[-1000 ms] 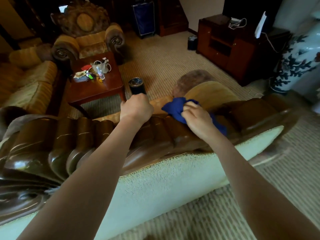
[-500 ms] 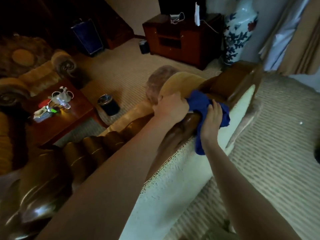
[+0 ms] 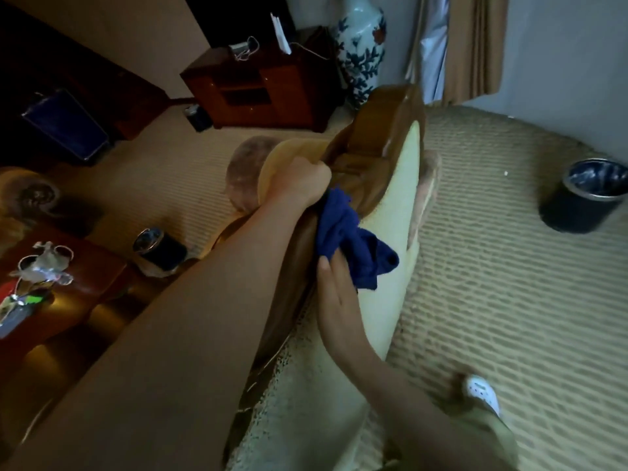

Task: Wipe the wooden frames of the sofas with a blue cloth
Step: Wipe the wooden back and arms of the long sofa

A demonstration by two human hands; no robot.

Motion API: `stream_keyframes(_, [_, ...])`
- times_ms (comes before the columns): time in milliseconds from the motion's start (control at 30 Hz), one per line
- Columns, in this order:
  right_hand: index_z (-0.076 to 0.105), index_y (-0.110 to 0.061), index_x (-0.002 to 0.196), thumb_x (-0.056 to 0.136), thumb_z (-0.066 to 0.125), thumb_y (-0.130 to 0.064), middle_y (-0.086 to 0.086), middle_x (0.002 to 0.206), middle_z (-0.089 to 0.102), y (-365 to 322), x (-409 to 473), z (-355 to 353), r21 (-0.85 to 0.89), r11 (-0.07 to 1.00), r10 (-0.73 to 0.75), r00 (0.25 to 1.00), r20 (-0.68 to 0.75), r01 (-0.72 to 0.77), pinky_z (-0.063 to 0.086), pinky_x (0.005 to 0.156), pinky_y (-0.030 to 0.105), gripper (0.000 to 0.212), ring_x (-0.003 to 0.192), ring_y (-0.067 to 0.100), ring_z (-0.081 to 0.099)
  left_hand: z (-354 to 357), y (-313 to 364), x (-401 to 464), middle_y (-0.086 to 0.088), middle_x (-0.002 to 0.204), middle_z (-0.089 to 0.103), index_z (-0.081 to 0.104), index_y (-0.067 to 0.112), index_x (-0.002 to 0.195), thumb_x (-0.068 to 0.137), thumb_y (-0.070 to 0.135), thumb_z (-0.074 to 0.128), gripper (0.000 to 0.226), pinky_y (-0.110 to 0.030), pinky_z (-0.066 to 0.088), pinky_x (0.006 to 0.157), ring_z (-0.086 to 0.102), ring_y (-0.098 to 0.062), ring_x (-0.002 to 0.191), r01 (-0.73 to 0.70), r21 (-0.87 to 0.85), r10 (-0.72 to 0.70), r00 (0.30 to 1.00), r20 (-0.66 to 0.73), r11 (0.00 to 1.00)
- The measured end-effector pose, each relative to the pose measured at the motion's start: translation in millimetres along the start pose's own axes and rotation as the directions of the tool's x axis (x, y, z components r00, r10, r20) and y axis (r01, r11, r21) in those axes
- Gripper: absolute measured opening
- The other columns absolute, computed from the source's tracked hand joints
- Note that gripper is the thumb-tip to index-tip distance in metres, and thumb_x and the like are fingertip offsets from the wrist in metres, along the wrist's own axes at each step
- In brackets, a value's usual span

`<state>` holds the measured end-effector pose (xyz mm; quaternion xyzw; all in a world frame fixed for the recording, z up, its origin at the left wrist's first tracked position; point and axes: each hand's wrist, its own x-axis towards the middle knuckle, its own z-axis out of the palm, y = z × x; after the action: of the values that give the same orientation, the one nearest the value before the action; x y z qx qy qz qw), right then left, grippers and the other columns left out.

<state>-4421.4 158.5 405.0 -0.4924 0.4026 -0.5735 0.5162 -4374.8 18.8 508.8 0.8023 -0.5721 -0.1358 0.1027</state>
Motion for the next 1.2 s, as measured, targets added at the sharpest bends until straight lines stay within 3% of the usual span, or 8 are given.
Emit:
stream_keyframes(300, [0.022, -0.024, 0.149, 0.102, 0.020, -0.046, -0.010, 0.147, 0.032, 21.3, 104.0, -34.0, -0.021, 0.966, 0.257, 0.964, -0.071, -0.259, 0.014, 0.110, 0.022, 0.052, 0.140, 0.011, 0.023, 0.5, -0.9, 3.9, 0.000, 0.075, 0.044, 0.051, 0.011, 0.080, 0.094, 0.024, 0.034, 0.026, -0.030, 0.030, 0.074, 0.042, -0.017, 0.077, -0.004, 0.016, 0.004, 1.000, -0.006, 1.000])
stream_keyframes(500, [0.043, -0.046, 0.116, 0.097, 0.032, -0.036, -0.028, 0.117, 0.049, -0.3, 4.2, -8.3, 0.010, 1.000, -0.007, 1.000, 0.028, 0.006, 0.027, 0.100, 0.013, 0.024, 0.114, -0.009, 0.043, 2.9, -2.4, 4.1, 0.002, 0.074, 0.049, 0.052, 0.010, 0.074, 0.096, 0.026, 0.033, 0.033, -0.030, 0.032, 0.067, 0.047, -0.018, 0.073, 0.007, -0.011, -0.007, 1.000, -0.005, 1.000])
stream_keyframes(600, [0.042, -0.049, 0.084, 0.094, 0.032, -0.045, -0.020, 0.085, 0.047, -2.9, -24.6, 0.0, -0.033, 0.999, -0.014, 0.999, 0.040, 0.015, 0.040, 0.089, 0.037, 0.015, 0.089, 0.008, 0.048, 4.2, -2.5, 3.2, 0.000, 0.070, 0.050, 0.052, 0.019, 0.069, 0.097, 0.029, 0.031, 0.036, -0.029, 0.029, 0.059, 0.047, -0.014, 0.066, 0.010, -0.059, -0.012, 0.999, -0.033, 0.998])
stream_keyframes(700, [0.045, -0.031, 0.086, 0.095, 0.029, -0.042, -0.007, 0.087, 0.048, 0.7, 4.2, -5.2, -0.183, 0.980, -0.083, 0.996, -0.032, 0.076, 0.039, 0.084, 0.049, 0.021, 0.086, 0.020, 0.048, 3.3, -0.3, 2.9, -0.001, 0.074, 0.050, 0.055, 0.012, 0.080, 0.099, 0.028, 0.028, 0.036, -0.030, 0.031, 0.073, 0.043, -0.014, 0.064, 0.049, -0.125, -0.052, 0.999, -0.017, 0.991])
stream_keyframes(833, [0.055, -0.007, 0.092, 0.096, 0.029, -0.032, 0.009, 0.100, 0.056, -7.1, 68.6, -17.7, -0.398, 0.890, -0.243, 0.970, -0.002, 0.222, 0.037, 0.091, 0.048, 0.037, 0.103, 0.027, 0.050, -1.9, 2.0, -0.9, -0.018, 0.126, 0.057, 0.057, 0.003, 0.122, 0.100, 0.025, 0.031, 0.040, -0.037, 0.040, 0.093, 0.053, -0.035, 0.113, 0.091, -0.287, -0.101, 0.995, -0.022, 0.954])
stream_keyframes(933, [0.060, -0.009, 0.088, 0.095, 0.034, -0.030, 0.006, 0.101, 0.060, -24.3, 113.5, -26.1, -0.601, 0.734, -0.271, 0.948, 0.168, 0.317, 0.030, 0.096, 0.045, 0.034, 0.109, 0.022, 0.050, -5.4, 2.6, -1.0, -0.017, 0.126, 0.056, 0.051, 0.003, 0.128, 0.102, 0.021, 0.029, 0.039, -0.035, 0.038, 0.091, 0.050, -0.032, 0.119, 0.125, -0.317, -0.166, 0.980, -0.107, 0.940])
stream_keyframes(1067, [0.040, -0.026, 0.063, 0.096, 0.035, -0.032, -0.004, 0.071, 0.049, -34.9, 178.5, -34.5, -0.645, 0.636, -0.053, 0.858, 0.511, 0.424, 0.032, 0.073, 0.034, 0.035, 0.079, 0.020, 0.050, -11.8, 6.5, -3.3, -0.015, 0.118, 0.056, 0.052, 0.005, 0.120, 0.102, 0.019, 0.023, 0.037, -0.041, 0.038, 0.100, 0.052, -0.032, 0.113, 0.188, -0.378, -0.281, 0.937, -0.207, 0.906])
stream_keyframes(1200, [0.061, -0.012, 0.091, 0.099, 0.028, -0.035, 0.008, 0.088, 0.057, -32.5, 235.8, -44.8, -0.695, 0.685, 0.337, 0.751, 0.568, 0.218, 0.038, 0.080, 0.039, 0.040, 0.093, 0.028, 0.054, -16.7, 5.8, -9.8, -0.019, 0.127, 0.053, 0.053, 0.003, 0.122, 0.101, 0.018, 0.027, 0.037, -0.033, 0.035, 0.094, 0.048, -0.030, 0.118, 0.225, -0.469, -0.384, 0.880, -0.278, 0.854])
